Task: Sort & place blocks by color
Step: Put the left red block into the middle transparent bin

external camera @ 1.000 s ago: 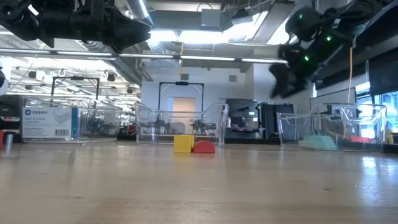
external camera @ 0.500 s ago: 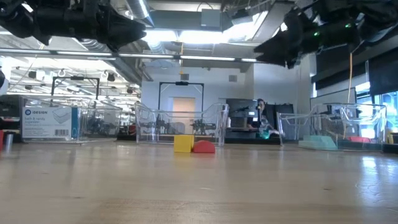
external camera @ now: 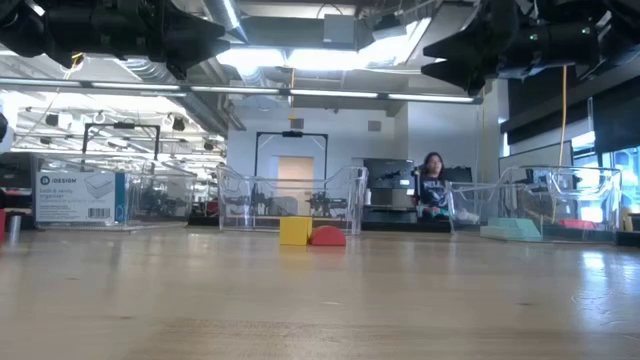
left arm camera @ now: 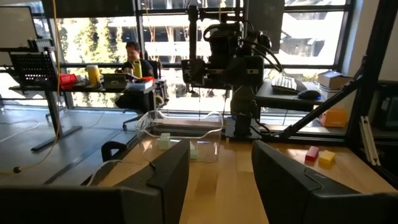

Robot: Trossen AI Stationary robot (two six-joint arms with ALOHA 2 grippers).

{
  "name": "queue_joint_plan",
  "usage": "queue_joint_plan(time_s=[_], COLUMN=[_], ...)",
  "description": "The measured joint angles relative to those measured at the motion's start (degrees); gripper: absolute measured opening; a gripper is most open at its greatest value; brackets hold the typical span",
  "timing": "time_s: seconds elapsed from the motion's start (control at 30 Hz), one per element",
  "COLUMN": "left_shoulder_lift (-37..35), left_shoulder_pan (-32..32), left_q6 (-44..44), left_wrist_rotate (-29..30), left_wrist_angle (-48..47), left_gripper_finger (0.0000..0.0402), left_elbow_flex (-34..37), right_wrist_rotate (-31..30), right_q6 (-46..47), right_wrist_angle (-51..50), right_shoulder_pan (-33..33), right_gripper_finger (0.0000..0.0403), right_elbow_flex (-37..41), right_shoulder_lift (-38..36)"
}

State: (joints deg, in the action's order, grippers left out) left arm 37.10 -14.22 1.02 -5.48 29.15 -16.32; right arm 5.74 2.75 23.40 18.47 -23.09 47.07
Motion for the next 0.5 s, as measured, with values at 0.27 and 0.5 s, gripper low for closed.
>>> queue_joint_plan(time_s=[0.27, 0.5], left_shoulder_lift=[0.00, 0.00], left_shoulder_pan=[0.00, 0.00], left_q6=[-1.29, -1.18], left_wrist_rotate=[0.01, 0.02], left_wrist_angle=[0.02, -0.04], left_gripper_finger=[0.0165, 0.0165], left_elbow_flex=[0.00, 0.00], right_wrist_rotate=[-0.04, -0.04], right_q6=[-1.53, -1.28], right_wrist_angle=[0.04, 0.02], right_shoulder_pan=[-0.36, -0.36], right_gripper_finger=[0.0255, 0.0255], right_elbow_flex=[0.00, 0.00], right_shoulder_lift=[0.00, 0.02])
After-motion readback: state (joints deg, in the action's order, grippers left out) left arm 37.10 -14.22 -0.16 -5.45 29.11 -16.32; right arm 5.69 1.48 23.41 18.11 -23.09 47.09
